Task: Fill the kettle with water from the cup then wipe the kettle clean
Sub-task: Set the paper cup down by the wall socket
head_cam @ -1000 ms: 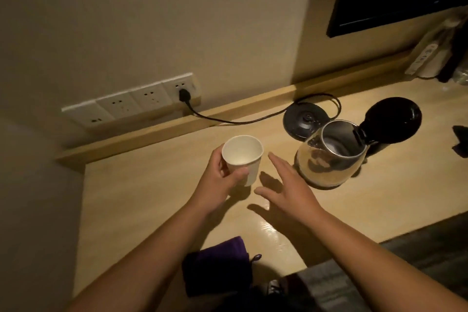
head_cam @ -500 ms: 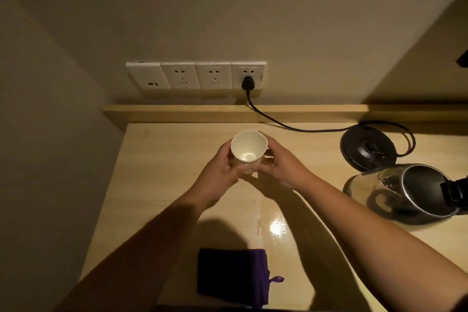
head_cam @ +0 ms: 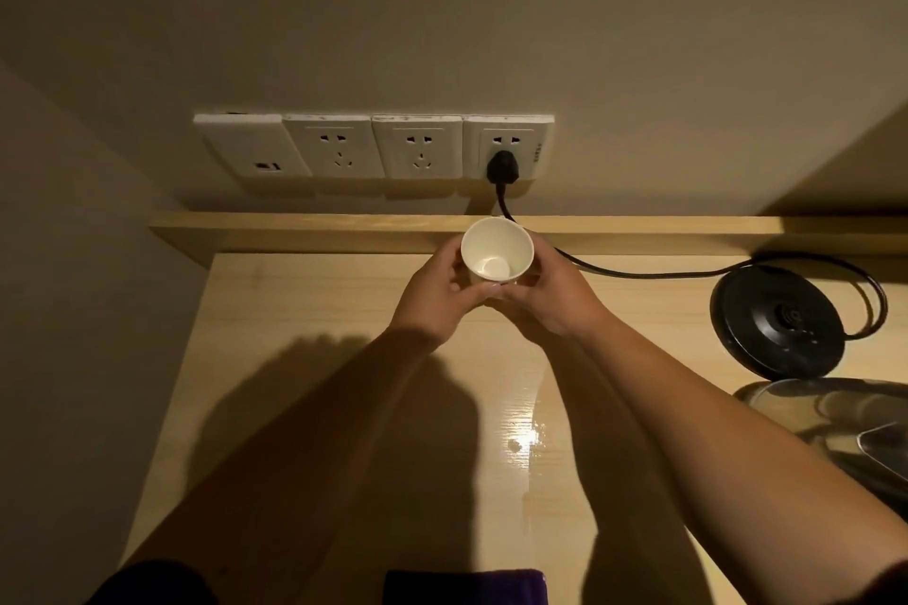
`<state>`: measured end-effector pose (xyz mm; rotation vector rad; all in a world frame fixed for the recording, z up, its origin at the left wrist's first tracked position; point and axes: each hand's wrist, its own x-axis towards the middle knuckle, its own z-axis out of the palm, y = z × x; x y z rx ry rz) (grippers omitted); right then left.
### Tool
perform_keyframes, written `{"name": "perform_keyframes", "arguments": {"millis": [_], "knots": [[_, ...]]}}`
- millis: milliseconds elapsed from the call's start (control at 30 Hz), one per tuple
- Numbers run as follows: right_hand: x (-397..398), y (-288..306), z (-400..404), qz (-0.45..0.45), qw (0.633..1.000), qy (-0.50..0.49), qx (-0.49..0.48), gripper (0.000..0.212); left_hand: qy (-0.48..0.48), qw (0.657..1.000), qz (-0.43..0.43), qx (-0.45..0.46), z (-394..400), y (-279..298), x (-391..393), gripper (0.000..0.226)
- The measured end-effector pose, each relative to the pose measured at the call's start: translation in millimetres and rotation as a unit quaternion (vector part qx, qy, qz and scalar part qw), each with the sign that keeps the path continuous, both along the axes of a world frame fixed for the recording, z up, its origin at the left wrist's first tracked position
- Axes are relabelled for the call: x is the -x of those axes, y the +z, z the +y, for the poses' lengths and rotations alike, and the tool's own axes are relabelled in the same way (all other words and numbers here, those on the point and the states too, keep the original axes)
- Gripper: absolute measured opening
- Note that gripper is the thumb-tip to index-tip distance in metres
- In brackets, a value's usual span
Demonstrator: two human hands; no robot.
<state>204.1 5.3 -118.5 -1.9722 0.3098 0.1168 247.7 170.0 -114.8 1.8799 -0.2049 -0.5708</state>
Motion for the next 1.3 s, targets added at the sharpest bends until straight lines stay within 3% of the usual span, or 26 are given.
{"name": "perform_keyframes", "arguments": {"millis": [300,467,600,733,900,1133,1300], "knots": [[-1,-1,-5,0.043,0.998,-0.013,0.038,0.085,-0.006,0.999,-0.039,-0.038,-1,-8,-4,0.067],[4,4,-3,0.051,0.997,0.005,0.066,0.084,-0.039,0.999,0.004,0.015,11,2,3,0.077],[19,16,-4,0.048,0.995,0.008,0.086,0.082,-0.028,0.993,-0.048,-0.108,29,7,21,0.079],[59,23,-2,0.051,0.98,0.011,0.19,0.063,-0.076,0.952,-0.131,-0.265,53,8,55,0.068],[150,21,12,0.048,0.926,0.086,0.365,0.051,-0.201,0.84,-0.283,-0.418,76,9,116,0.061],[253,13,19,0.057,0.879,0.13,0.456,0.05,-0.302,0.785,-0.314,-0.44,76,7,181,0.064],[302,24,-6,0.053,0.867,0.084,0.489,0.041,-0.329,0.765,-0.355,-0.424,47,18,206,0.065]]}}
